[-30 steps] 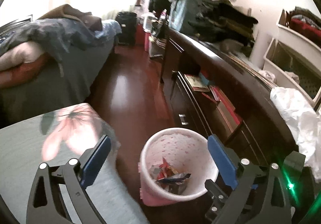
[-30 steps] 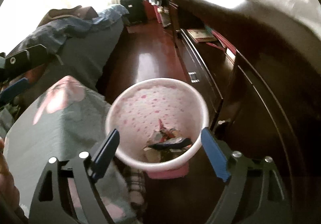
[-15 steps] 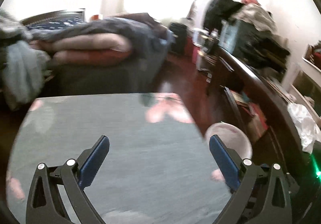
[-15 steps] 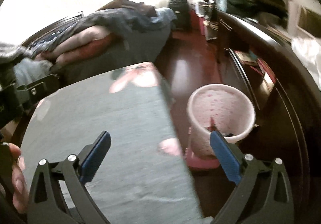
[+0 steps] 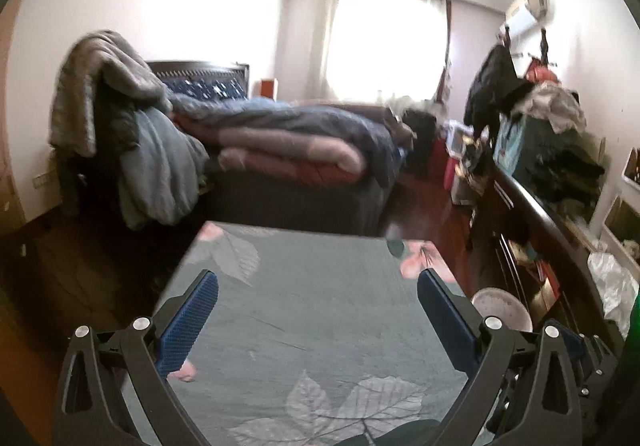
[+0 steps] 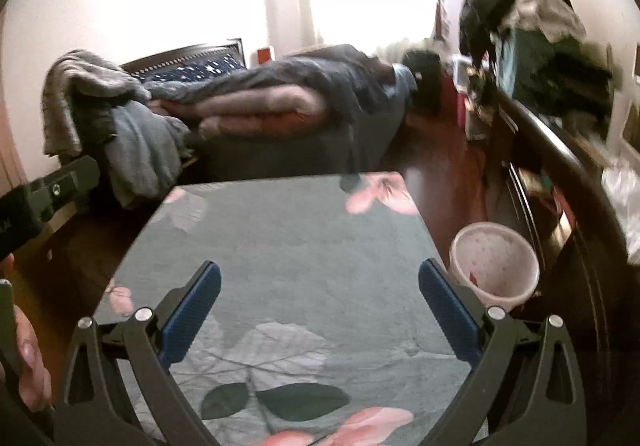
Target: Collect trash
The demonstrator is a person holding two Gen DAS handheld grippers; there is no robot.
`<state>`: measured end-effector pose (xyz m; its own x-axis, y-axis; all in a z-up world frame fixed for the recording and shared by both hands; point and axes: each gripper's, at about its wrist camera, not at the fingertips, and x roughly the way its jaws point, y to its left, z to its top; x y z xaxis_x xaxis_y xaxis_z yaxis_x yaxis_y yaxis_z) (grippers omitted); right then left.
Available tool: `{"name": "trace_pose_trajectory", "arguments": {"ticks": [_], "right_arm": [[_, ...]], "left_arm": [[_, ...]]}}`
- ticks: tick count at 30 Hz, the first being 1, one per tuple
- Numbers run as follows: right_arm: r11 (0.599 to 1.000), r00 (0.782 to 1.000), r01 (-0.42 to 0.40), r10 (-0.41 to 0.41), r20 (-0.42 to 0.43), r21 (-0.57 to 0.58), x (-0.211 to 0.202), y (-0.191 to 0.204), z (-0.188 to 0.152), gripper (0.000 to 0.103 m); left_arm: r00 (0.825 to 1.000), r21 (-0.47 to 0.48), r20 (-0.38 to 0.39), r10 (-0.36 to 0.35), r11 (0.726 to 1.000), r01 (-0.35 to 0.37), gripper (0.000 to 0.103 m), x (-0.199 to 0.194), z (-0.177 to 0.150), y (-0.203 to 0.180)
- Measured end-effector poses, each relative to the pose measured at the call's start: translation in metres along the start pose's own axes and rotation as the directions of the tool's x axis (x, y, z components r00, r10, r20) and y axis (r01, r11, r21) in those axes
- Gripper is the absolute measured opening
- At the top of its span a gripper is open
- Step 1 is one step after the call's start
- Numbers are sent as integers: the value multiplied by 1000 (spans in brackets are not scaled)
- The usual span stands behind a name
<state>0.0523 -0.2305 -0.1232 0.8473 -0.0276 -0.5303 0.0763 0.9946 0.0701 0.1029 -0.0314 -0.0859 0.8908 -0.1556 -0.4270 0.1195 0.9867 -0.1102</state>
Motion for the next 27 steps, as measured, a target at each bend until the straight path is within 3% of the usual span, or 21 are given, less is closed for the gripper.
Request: {"name": "trace_pose_trajectory", "arguments": {"ticks": [5,11,19,27], "right_arm": [[999,998,-1,4,61,-50,-32,21,4,99],[998,995,13,-7,100,-57,-58,29,6,99],[998,984,60,-54,167,-29,-88,22,13,99],[997,981,73,-70,183,-7,-99,11,15,99]], "left_arm": [[998,-38,65,11,999,-8,99,-42,6,22],[987,-28,135,86,996,-83,99,-80,8,35],[984,-19,158,78,997,-76,99,-100,9,35],[981,-21,177,79,997,-76,99,-110,10,31]]}}
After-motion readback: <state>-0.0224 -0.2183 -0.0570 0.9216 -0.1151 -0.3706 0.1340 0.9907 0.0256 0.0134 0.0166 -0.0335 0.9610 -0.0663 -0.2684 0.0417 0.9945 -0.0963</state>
